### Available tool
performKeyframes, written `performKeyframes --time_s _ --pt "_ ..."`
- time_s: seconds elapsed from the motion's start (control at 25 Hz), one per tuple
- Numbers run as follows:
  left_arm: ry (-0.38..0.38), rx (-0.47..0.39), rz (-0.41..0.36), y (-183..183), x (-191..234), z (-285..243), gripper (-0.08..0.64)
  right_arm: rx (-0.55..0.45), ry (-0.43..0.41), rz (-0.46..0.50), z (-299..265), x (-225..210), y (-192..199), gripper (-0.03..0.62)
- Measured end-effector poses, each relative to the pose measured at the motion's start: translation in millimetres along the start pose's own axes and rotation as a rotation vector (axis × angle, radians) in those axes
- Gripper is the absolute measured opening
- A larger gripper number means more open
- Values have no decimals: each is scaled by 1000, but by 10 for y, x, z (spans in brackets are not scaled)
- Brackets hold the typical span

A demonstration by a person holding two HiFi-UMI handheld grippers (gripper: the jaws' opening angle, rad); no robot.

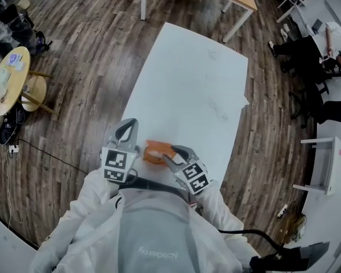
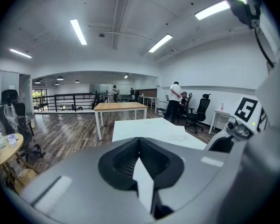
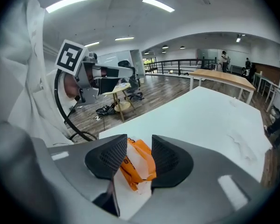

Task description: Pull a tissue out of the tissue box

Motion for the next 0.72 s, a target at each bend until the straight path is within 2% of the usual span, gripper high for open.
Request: performKeyframes --time_s 0.44,0.72 --pt "-22 17 15 67 23 35 0 166 -83 123 -204 75 116 158" --pt "-34 27 26 92 32 80 0 221 -107 159 -289 82 155 158"
Point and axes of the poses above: the fingertips, and each gripper's own axes: z backward along the fingers, x to its left, y out of its underside, the point moved 7 cm from there along z, backward along the fingers, and after that the axes turned 14 degrees about -z, right-handed, at the moved point
